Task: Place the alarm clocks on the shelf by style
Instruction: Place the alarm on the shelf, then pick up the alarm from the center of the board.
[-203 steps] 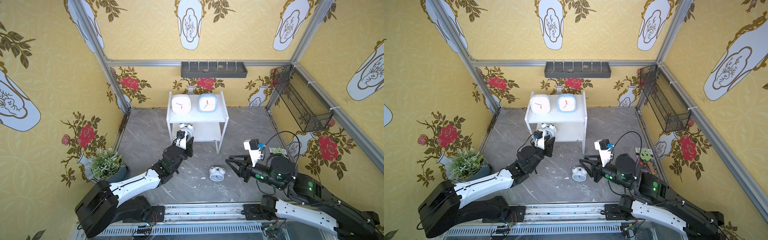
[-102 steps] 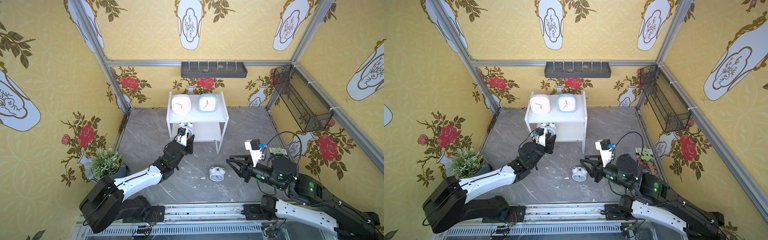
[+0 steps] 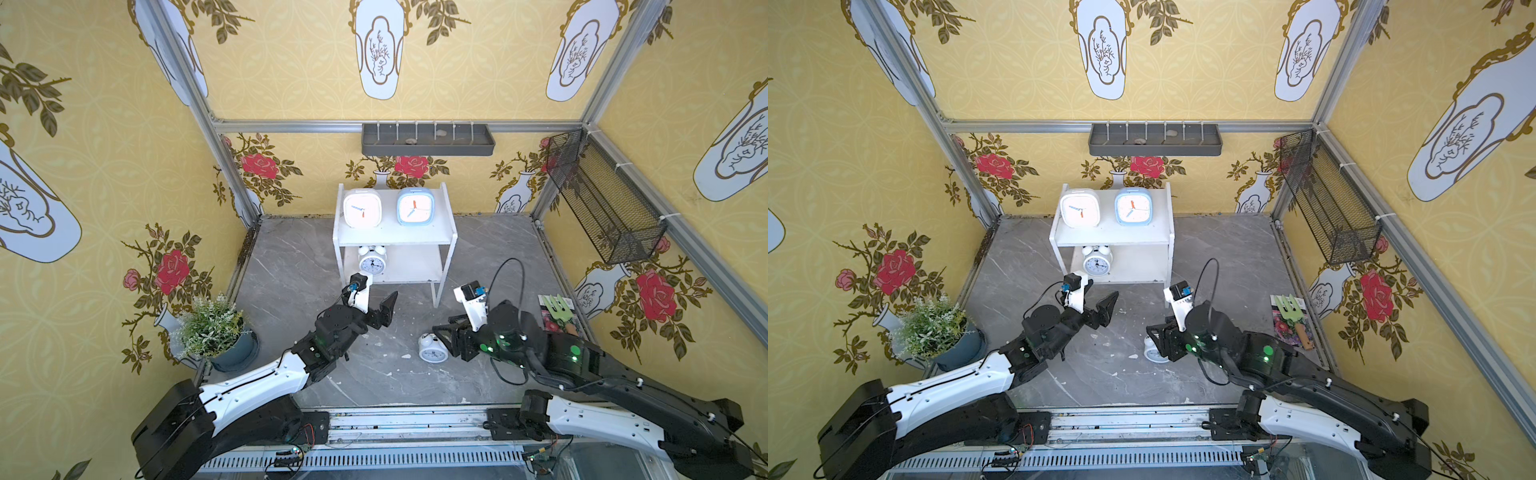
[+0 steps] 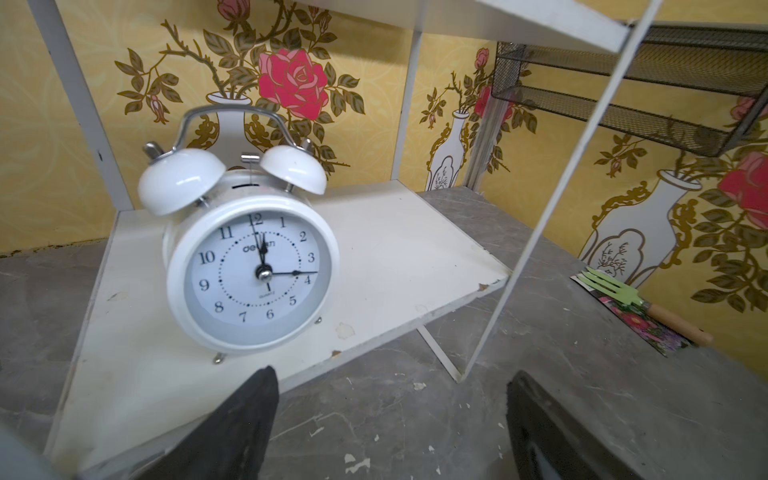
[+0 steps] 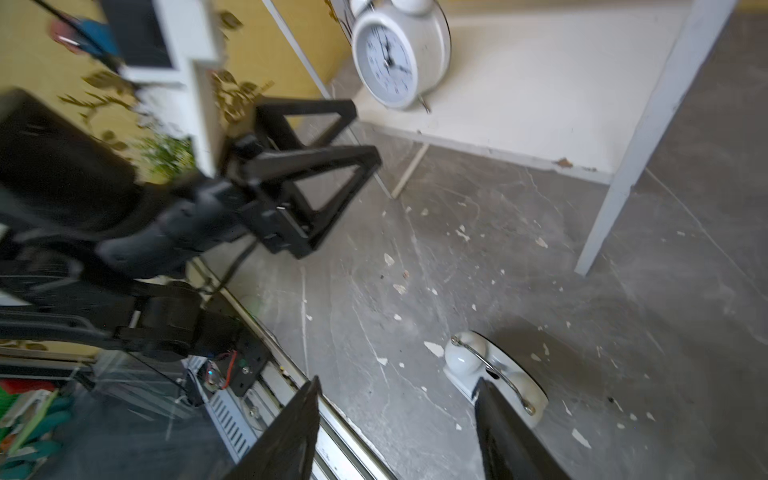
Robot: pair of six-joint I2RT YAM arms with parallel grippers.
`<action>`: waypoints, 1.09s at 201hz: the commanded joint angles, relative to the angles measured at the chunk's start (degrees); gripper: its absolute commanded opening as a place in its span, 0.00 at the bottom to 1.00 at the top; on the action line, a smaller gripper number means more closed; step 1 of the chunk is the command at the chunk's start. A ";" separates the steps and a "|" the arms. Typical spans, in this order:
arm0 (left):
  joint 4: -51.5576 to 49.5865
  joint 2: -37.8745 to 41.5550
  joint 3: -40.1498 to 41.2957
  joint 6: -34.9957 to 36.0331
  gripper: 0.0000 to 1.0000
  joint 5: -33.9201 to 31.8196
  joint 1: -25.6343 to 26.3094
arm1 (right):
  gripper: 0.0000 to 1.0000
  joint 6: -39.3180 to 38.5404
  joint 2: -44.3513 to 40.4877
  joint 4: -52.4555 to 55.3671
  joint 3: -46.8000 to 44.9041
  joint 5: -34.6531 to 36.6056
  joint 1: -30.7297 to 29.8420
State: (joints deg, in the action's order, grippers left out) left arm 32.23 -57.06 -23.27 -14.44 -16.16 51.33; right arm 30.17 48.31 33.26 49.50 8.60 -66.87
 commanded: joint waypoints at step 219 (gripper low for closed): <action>-65.05 26.18 -5.35 -32.91 0.99 -22.70 3.16 | 0.66 -5.36 25.53 8.14 5.84 0.85 2.66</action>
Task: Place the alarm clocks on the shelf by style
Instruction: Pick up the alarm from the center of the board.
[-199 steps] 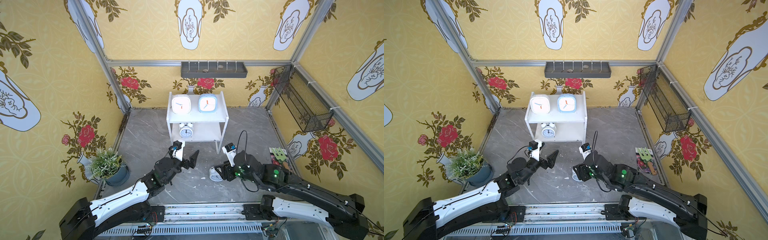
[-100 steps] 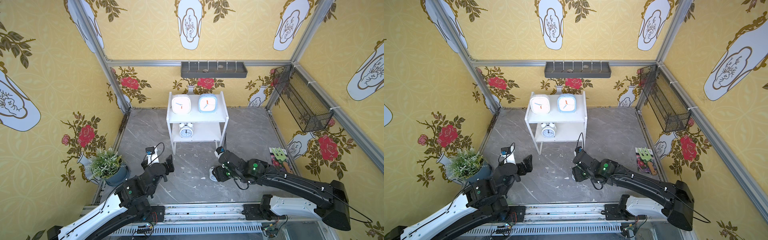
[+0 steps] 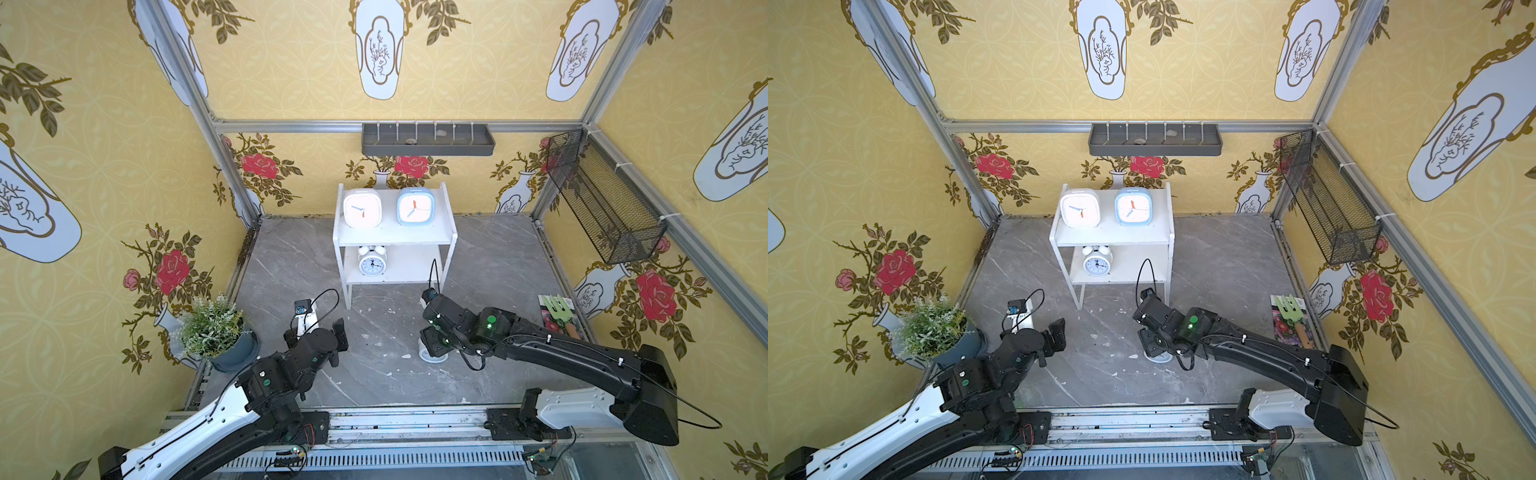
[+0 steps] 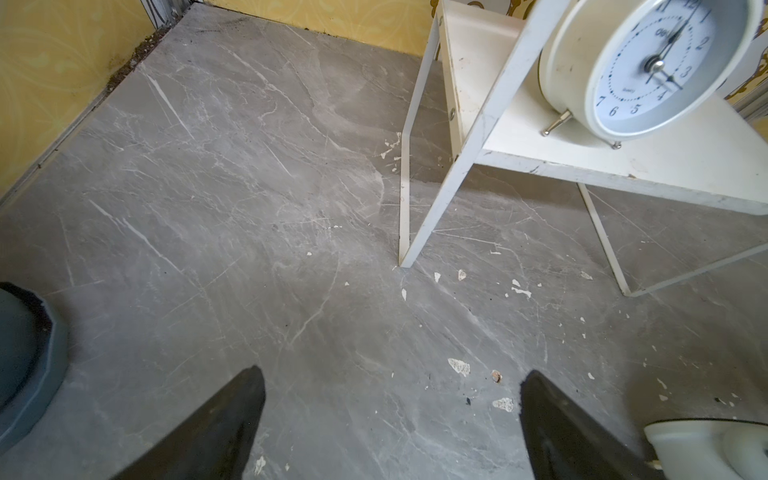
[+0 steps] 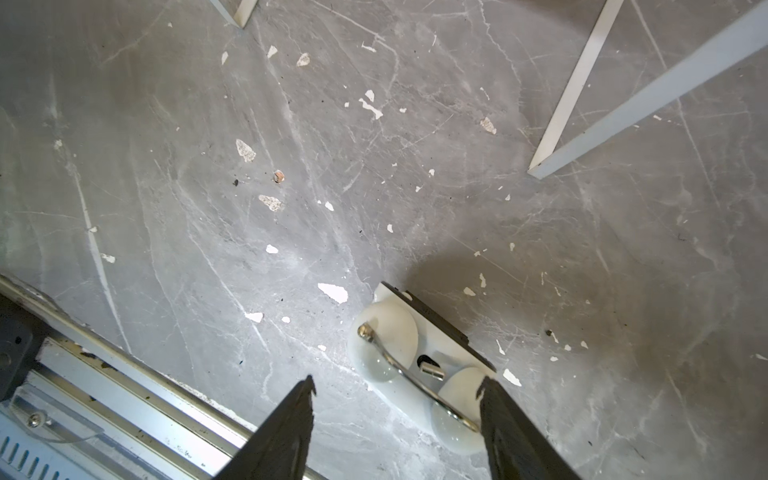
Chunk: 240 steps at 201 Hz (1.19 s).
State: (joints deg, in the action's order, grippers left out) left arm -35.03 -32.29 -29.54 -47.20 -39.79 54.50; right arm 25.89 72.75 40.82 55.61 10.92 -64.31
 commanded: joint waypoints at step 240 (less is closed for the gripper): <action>8.76 1.30 3.15 2.37 0.99 3.34 -0.01 | 0.31 6.13 -2.82 2.01 -2.86 -0.35 -0.70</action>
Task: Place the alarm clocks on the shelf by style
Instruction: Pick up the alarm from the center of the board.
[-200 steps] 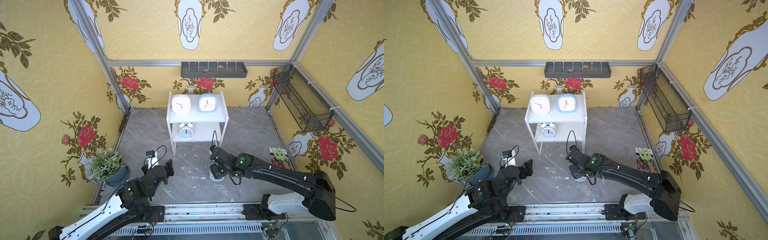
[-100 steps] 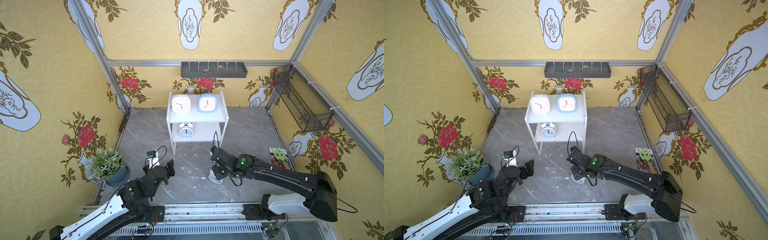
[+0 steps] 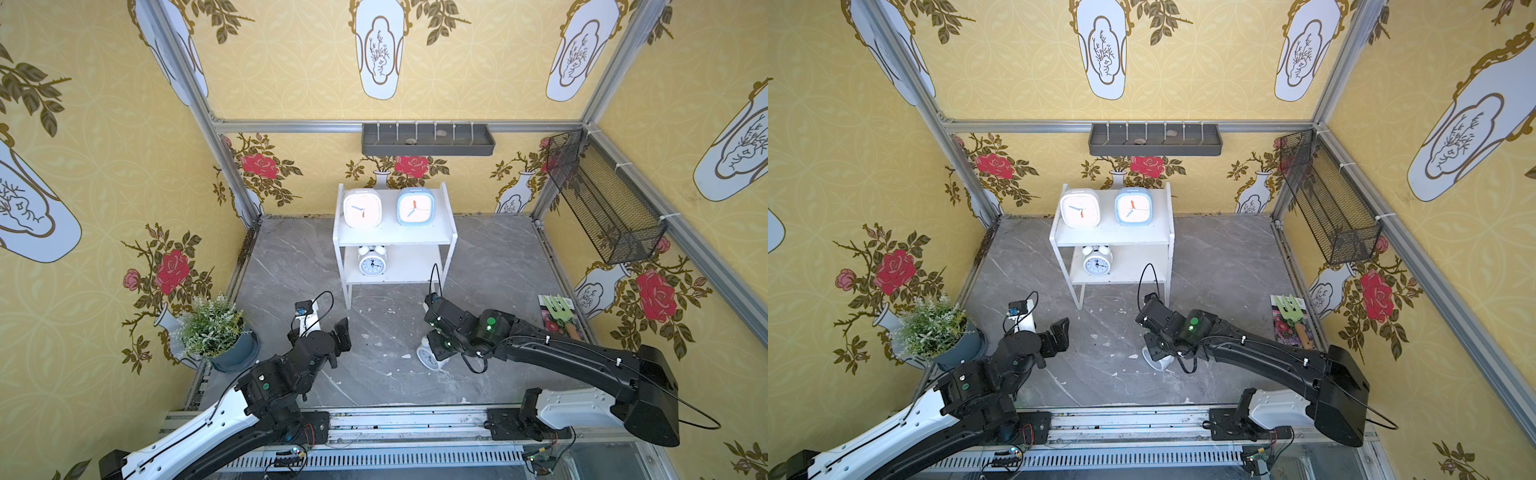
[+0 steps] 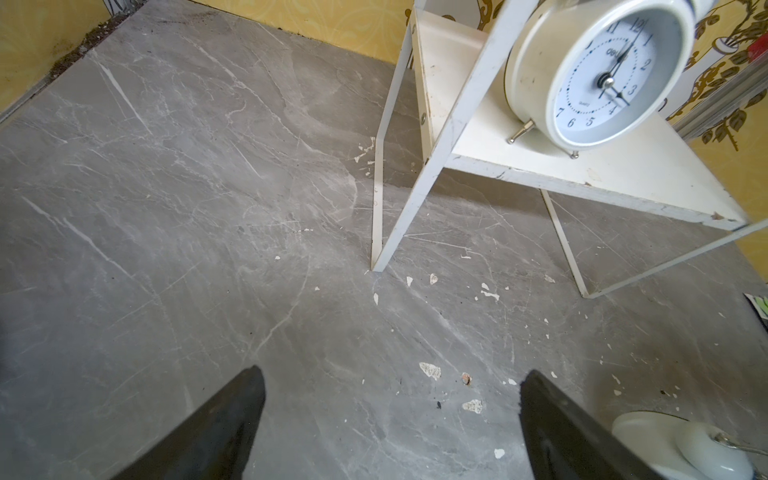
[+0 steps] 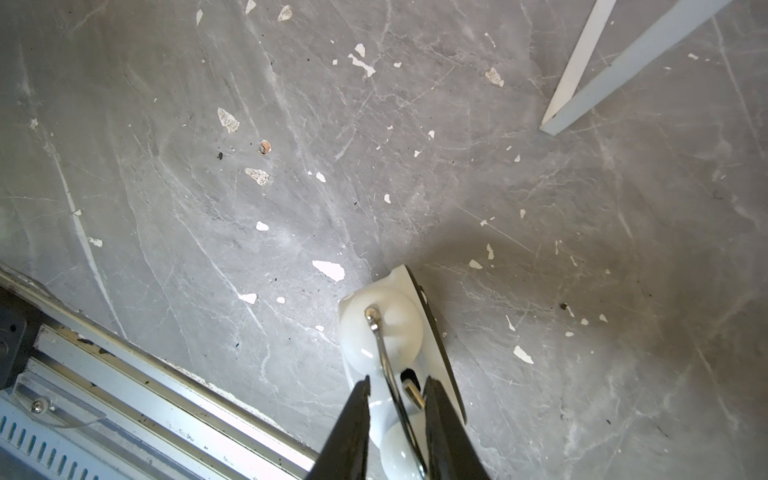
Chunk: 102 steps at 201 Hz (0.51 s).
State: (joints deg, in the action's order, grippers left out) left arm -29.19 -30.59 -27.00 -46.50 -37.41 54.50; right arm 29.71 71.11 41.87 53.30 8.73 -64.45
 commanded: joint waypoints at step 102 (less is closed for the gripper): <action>5.28 -5.34 -0.51 2.38 0.99 1.62 -0.01 | 0.27 5.06 -4.46 0.86 -2.29 2.52 -2.44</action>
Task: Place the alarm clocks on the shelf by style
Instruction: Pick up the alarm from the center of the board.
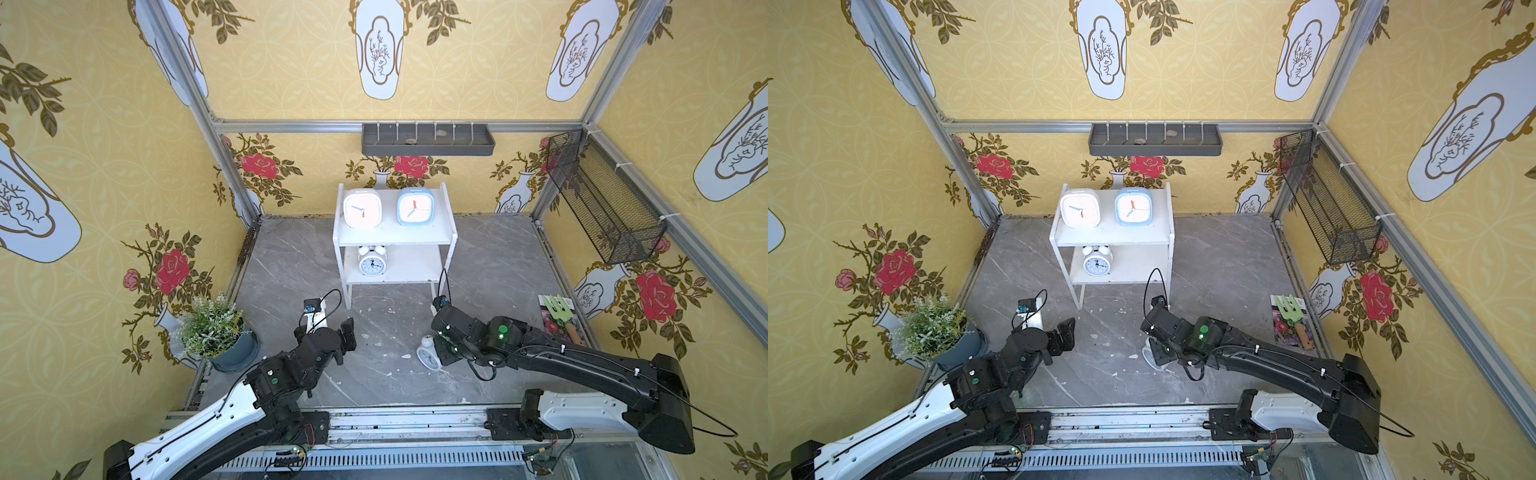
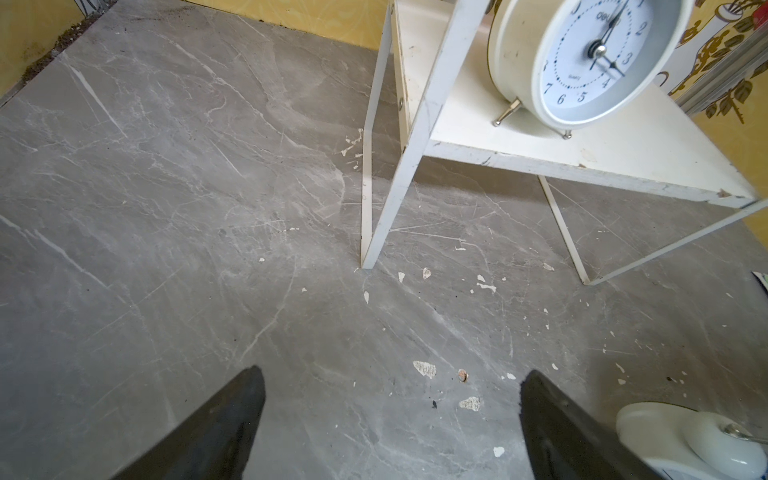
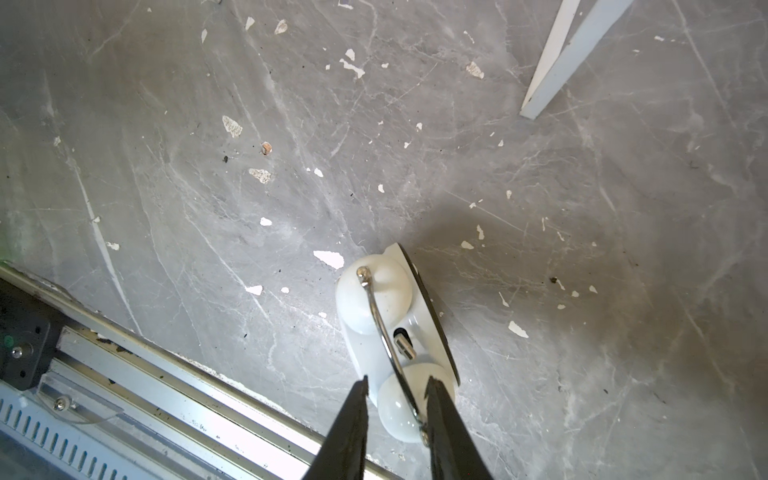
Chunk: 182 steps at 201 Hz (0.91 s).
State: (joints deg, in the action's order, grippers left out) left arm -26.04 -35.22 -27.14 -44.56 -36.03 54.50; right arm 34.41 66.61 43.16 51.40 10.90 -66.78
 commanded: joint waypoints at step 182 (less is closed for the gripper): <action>4.37 -5.56 -2.04 -0.30 0.99 0.48 -0.04 | 0.00 1.92 0.35 -2.21 -0.25 1.57 -0.01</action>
State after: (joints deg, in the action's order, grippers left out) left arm -23.07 -40.56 -28.99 -45.04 -35.62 54.50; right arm 35.97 68.58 42.13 50.35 11.20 -66.81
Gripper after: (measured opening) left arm 0.994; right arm 0.060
